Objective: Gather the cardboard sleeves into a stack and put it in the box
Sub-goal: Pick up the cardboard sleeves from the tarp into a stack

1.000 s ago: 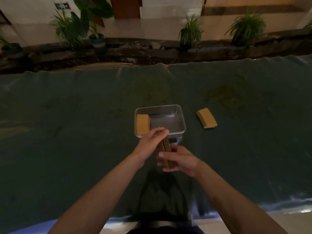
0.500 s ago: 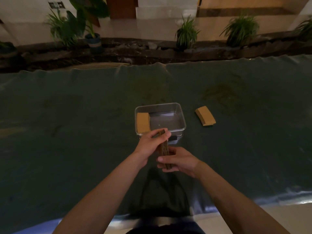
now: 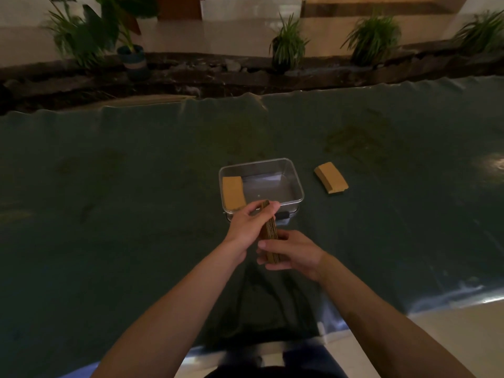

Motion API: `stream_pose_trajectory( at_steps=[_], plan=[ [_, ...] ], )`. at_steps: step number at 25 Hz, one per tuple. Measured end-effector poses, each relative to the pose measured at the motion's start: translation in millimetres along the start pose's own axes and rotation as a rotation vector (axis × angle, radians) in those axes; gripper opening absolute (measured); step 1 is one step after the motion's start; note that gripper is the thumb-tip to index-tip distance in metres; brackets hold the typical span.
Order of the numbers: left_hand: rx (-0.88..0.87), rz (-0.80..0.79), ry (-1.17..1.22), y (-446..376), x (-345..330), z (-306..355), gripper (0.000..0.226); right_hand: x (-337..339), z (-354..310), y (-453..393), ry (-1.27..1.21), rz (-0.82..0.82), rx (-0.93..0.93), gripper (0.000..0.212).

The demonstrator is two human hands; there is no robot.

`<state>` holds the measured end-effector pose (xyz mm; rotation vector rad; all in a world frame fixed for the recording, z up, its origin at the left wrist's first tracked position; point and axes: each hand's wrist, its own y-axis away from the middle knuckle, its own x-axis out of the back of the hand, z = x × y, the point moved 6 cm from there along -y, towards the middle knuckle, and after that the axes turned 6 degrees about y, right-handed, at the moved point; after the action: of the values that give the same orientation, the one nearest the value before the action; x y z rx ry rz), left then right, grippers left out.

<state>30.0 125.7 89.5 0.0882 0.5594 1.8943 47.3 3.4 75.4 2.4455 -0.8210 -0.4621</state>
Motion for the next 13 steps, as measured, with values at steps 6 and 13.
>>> stream_pose_trajectory(
  at_steps=[6,13],
  plan=[
    [0.204,-0.252,0.188,-2.7,-5.1,-15.4,0.067,8.2,-0.1,3.7,-0.527,-0.306,0.027,0.055],
    [0.158,-0.082,0.176,-25.3,-47.1,-6.9,0.035,57.8,-7.7,7.2,-0.520,-0.421,0.056,0.061]
  ],
)
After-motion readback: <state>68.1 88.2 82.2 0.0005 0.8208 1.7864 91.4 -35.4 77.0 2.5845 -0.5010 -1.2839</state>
